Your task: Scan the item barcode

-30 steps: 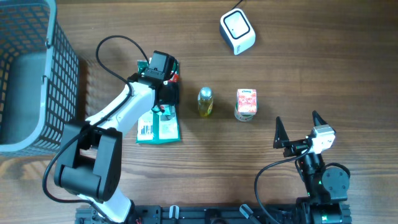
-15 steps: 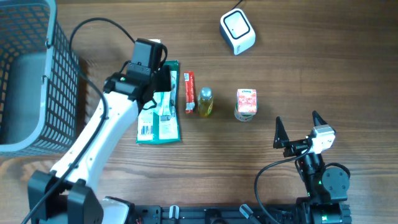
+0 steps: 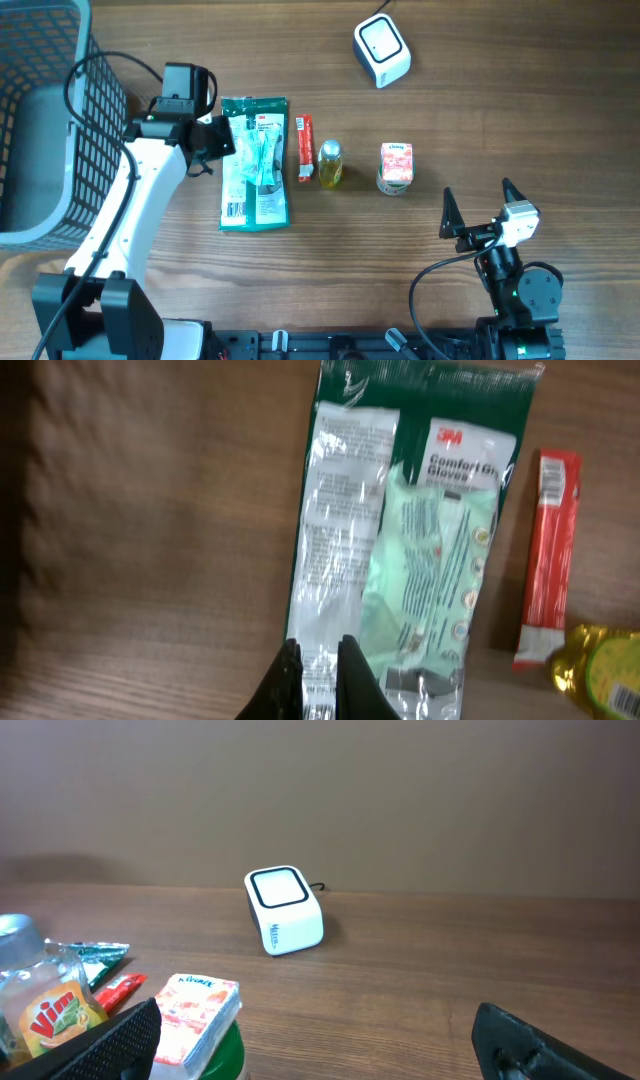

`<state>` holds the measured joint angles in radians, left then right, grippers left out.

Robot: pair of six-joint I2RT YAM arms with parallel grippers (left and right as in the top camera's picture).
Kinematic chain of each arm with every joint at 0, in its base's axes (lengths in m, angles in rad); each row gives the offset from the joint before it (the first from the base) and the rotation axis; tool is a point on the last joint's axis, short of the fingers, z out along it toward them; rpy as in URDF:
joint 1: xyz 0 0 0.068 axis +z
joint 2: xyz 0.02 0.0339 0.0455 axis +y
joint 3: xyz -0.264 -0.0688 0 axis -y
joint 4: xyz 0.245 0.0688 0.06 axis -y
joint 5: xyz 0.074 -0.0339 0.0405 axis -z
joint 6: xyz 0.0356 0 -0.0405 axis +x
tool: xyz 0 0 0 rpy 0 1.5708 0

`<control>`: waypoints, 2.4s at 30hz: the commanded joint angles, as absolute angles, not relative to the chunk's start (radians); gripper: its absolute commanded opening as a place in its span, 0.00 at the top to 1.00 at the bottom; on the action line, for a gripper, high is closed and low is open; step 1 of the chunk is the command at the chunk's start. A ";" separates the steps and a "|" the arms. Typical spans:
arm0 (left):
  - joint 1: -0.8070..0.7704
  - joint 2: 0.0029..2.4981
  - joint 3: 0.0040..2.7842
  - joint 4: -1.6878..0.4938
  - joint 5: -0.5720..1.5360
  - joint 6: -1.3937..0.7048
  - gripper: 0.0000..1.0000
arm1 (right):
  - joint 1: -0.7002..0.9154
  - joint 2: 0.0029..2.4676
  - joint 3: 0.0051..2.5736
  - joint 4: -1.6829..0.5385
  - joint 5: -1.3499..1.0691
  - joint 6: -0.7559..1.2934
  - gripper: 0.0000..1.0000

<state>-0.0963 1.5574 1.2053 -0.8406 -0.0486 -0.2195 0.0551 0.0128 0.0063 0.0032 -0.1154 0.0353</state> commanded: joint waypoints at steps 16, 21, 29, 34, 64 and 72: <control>-0.085 1.830 0.999 -0.439 -0.142 -0.216 0.96 | 0.051 0.005 0.005 0.006 -0.117 0.027 0.00; -0.085 1.847 0.999 -0.390 -0.015 -0.212 0.96 | 0.051 0.005 0.005 0.007 -0.117 0.027 0.00; -0.043 1.780 1.087 -0.463 -0.038 -0.213 0.96 | 0.051 0.005 0.005 0.007 -0.117 0.027 0.00; 0.017 1.644 1.238 -0.558 -0.038 -0.213 0.92 | 0.051 0.005 0.005 0.006 -0.117 0.027 0.00; 0.038 1.525 1.264 -0.547 -0.042 -0.213 0.00 | 0.051 0.005 0.005 0.006 -0.117 0.027 0.00; 0.038 1.525 1.264 -0.547 -0.042 -0.213 0.00 | 0.051 0.005 0.005 0.006 -0.117 0.027 0.00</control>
